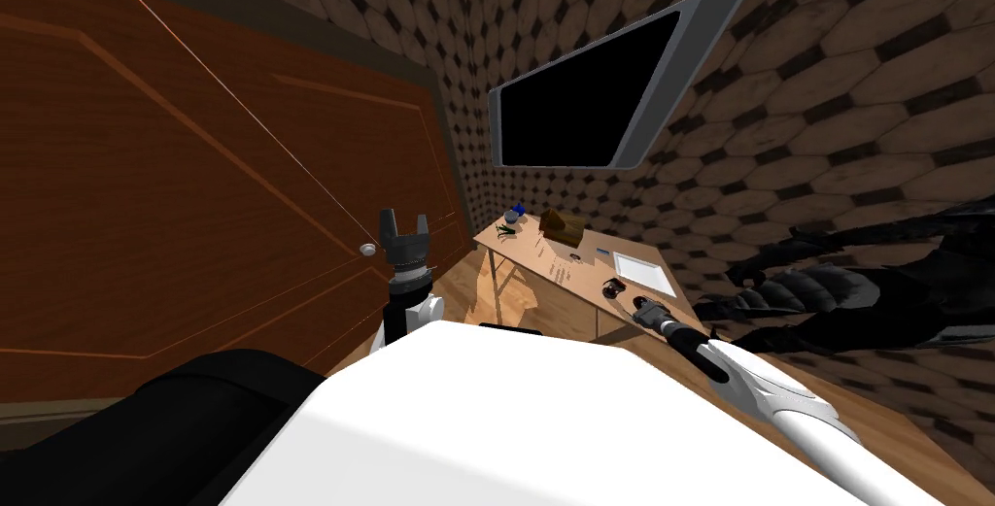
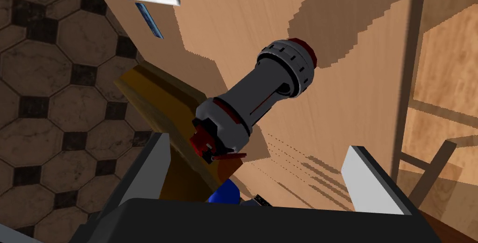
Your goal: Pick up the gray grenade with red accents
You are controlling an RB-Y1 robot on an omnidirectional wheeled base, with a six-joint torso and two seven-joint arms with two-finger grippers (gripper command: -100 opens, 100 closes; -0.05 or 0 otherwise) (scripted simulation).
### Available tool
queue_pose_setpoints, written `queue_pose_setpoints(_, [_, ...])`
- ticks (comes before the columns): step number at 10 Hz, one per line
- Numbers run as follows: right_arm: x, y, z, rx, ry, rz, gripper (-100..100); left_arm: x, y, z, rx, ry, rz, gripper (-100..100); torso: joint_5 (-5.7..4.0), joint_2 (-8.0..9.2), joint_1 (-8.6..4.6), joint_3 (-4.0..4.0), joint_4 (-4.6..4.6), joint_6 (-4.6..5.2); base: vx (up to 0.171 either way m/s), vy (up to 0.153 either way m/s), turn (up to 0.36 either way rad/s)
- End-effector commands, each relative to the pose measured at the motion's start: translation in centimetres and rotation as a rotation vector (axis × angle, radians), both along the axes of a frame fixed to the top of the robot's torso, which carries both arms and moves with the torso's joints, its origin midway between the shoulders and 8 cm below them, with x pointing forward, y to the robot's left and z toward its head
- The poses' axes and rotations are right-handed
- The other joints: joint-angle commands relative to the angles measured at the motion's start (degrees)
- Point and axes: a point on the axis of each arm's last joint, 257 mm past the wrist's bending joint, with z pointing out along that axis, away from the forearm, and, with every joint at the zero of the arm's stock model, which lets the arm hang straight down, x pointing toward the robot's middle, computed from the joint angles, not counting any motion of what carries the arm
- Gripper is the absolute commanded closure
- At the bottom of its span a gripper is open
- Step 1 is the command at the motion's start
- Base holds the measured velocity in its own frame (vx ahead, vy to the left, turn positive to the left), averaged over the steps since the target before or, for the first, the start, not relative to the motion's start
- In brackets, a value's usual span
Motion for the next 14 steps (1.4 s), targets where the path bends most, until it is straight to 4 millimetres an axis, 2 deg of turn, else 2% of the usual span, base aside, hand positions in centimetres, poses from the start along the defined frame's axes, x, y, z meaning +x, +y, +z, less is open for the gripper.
queue_pose_setpoints(1, [-0.3,-2.1,0.5,-0.073,0.028,0.009,-100,0.0,0.0,0.0,0.000,0.000,0.000,0,0.00,0.00,0.00,0.00,0.00,0.00,0.123,0.026,0.121])
queue_pose_setpoints(4, [-1.5,-4.0,0.1,-0.157,0.086,0.029,-100,0.0,0.0,0.0,0.000,0.000,0.000,0,-0.03,0.09,-0.09,0.05,0.02,0.02,0.114,0.028,0.135])
queue_pose_setpoints(5, [-1.0,-3.4,0.3,-0.138,0.070,0.025,-100,0.0,0.0,0.0,0.000,0.000,0.000,0,-0.04,0.05,-0.10,0.03,0.01,0.01,0.061,0.007,0.030])
queue_pose_setpoints(6, [-1.0,-3.5,0.3,-0.142,0.073,0.025,0,0.0,0.0,0.0,0.000,0.000,0.000,0,-0.05,0.23,-0.15,0.12,0.04,0.06,0.011,0.001,-0.003])
queue_pose_setpoints(7, [-0.8,-2.9,0.3,-0.147,0.072,0.030,-100,0.0,0.0,0.0,0.000,0.000,0.000,0,-0.05,0.41,-0.17,0.23,0.08,0.06,0.016,-0.027,-0.024])
queue_pose_setpoints(11, [-0.3,-0.8,-0.1,-0.155,0.070,0.044,-100,0.0,0.0,0.0,0.000,0.000,0.000,0,-0.10,0.44,-0.37,0.25,0.09,0.07,0.030,-0.056,-0.028])
queue_pose_setpoints(12, [-0.3,-0.8,-0.1,-0.155,0.070,0.044,-100,0.0,0.0,0.0,0.000,0.000,0.000,0,-0.11,0.39,-0.42,0.22,0.08,0.06,0.028,-0.047,-0.012])
queue_pose_setpoints(14, [-0.3,0.7,-0.5,-0.155,0.071,0.050,-100,0.0,0.0,0.0,0.000,0.000,0.000,0,-0.10,0.44,-0.36,0.25,0.09,0.07,0.026,-0.050,-0.032])
